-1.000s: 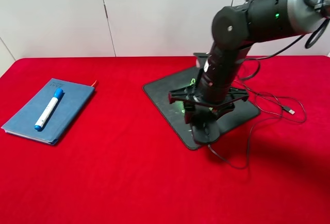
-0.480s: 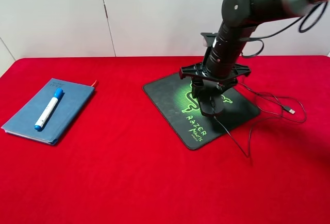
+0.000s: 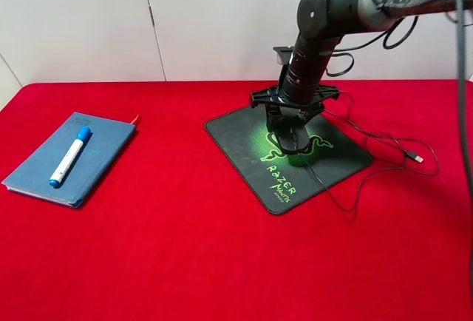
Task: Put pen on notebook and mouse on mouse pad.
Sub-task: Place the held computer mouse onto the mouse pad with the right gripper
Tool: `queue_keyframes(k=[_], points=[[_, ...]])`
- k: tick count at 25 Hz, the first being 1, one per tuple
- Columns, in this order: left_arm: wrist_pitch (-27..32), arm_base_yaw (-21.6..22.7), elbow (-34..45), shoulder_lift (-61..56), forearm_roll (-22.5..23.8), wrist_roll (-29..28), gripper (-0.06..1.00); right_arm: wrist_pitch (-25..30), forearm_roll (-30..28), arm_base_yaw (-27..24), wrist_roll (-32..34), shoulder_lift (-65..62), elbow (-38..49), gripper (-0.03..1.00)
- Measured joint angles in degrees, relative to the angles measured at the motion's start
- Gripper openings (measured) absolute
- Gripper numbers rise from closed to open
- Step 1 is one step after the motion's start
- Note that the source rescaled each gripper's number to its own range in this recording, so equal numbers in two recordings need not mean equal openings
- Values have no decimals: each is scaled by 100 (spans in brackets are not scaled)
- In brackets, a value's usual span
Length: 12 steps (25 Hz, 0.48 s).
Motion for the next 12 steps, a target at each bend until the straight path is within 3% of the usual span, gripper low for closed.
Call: queue_keyframes(k=[12], points=[[0, 0, 0, 0, 0, 0, 100, 129, -30, 0, -40, 378, -257, 0]])
